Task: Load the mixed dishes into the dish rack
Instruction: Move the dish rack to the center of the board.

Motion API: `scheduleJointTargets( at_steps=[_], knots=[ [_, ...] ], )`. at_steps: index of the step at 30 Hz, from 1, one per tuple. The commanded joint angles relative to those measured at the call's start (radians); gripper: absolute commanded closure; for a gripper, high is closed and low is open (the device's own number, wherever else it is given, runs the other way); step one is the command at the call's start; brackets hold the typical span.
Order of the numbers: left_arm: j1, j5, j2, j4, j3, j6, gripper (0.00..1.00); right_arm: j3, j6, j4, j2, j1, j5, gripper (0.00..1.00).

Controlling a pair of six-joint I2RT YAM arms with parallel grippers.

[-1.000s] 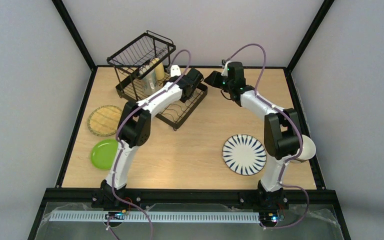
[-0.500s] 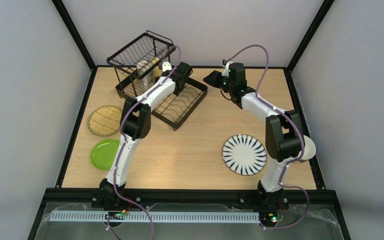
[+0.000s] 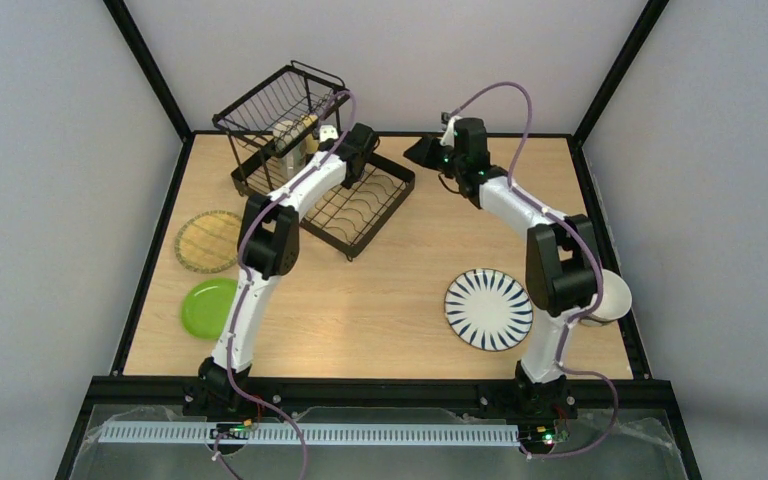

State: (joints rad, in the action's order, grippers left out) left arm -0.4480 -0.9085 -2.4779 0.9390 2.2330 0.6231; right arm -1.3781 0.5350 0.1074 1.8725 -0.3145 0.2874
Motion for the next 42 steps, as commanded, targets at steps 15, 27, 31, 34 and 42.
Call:
scheduleJointTargets(
  at_steps=[15,27,31,34,42],
  knots=[
    [-0.037,0.087,0.144,0.036,-0.181,0.107,0.15,-0.483,-0.255,-0.533,0.361,-0.001,-0.103,0.00],
    [-0.069,0.133,0.194,0.032,-0.308,0.141,0.15,-0.587,-0.277,-0.654,0.467,-0.001,-0.052,0.01],
    [-0.079,0.145,0.199,0.031,-0.334,0.149,0.15,-0.598,-0.282,-0.679,0.489,-0.001,-0.037,0.02],
    [-0.083,0.159,0.204,0.033,-0.348,0.159,0.15,-0.598,-0.282,-0.690,0.494,-0.001,-0.030,0.04],
    [-0.100,0.183,0.223,0.037,-0.410,0.182,0.15,-0.584,-0.291,-0.712,0.497,-0.002,-0.024,0.23]
  ],
)
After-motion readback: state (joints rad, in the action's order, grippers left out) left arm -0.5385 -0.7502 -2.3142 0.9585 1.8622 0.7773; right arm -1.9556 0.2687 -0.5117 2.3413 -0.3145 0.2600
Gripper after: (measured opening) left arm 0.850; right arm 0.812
